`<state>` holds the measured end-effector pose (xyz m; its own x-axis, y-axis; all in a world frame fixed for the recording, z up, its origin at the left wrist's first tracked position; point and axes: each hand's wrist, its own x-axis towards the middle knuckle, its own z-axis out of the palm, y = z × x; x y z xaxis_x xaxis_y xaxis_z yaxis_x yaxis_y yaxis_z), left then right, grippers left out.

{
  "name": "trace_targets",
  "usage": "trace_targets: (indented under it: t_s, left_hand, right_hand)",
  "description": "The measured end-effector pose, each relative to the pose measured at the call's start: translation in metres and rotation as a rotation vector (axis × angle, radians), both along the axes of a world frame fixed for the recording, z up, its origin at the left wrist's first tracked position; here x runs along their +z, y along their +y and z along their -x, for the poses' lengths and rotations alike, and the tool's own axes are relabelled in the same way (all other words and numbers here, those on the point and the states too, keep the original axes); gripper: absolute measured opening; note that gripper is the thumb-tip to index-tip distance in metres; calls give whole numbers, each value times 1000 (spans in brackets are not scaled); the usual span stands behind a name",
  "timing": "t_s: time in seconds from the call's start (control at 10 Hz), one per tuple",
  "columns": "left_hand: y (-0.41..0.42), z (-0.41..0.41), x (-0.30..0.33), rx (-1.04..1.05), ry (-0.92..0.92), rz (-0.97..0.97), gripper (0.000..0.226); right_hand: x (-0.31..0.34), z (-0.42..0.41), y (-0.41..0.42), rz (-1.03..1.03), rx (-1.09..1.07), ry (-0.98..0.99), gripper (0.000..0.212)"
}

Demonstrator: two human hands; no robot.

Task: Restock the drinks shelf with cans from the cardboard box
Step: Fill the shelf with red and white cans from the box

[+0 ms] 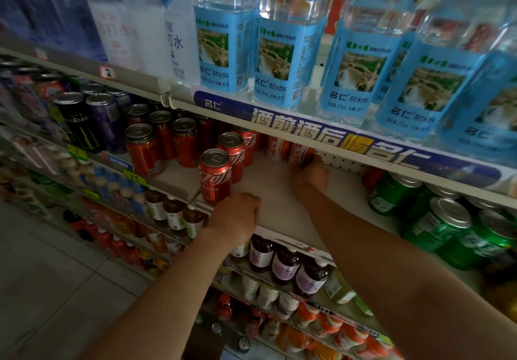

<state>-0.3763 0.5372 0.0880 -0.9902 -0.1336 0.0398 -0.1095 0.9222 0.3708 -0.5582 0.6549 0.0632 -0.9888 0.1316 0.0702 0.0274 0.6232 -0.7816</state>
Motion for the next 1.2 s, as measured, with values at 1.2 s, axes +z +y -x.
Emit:
trace_targets:
  t_s: [1.2]
  left_hand:
    - [-29,-355,-443,952,-508,-658,40]
  right_hand:
    - [-465,-355,-95,-808,1407,-636,61]
